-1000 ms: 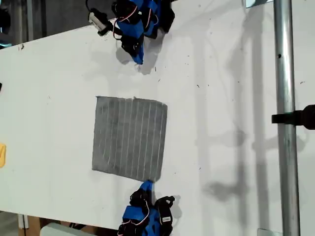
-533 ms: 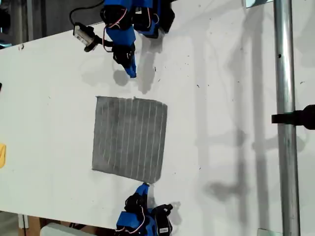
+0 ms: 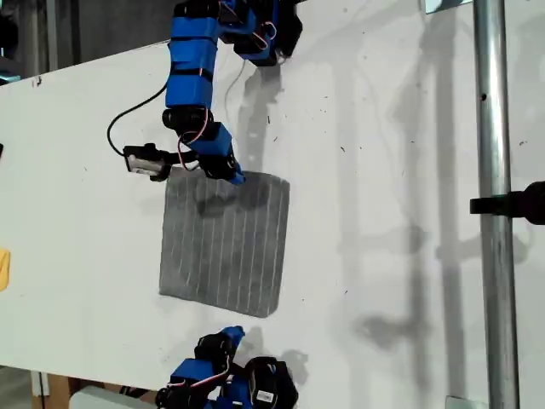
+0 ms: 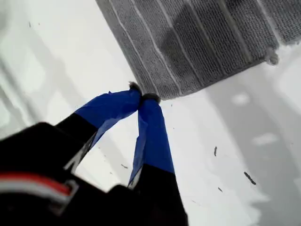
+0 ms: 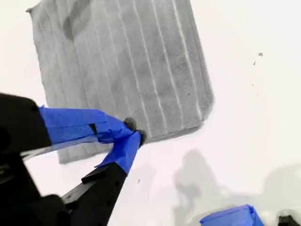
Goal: Grasp corners of a towel and fold twice.
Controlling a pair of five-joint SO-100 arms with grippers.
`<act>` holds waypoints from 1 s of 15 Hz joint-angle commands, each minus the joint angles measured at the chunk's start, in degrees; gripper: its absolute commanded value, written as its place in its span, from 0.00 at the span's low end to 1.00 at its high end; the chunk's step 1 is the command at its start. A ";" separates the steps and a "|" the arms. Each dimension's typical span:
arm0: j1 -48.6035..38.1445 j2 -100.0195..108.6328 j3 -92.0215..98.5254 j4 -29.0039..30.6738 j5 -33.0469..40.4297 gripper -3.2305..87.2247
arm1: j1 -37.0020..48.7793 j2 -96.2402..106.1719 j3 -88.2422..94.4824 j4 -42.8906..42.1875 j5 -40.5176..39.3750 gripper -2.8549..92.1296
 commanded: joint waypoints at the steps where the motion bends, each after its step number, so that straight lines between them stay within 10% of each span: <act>1: -2.99 -0.97 -5.54 1.58 3.78 0.00 | -2.90 -7.12 -13.54 3.60 -2.55 0.03; 3: -3.60 -1.14 -4.57 1.32 4.22 0.00 | -4.92 -11.51 -16.70 4.92 -3.96 0.09; 5: -3.60 -2.37 -3.43 0.44 3.96 0.00 | -5.71 -15.03 -21.88 8.53 -9.58 0.38; 15: -2.90 -2.72 0.35 -1.23 1.14 0.00 | -2.64 -30.76 -15.82 2.90 -16.17 0.37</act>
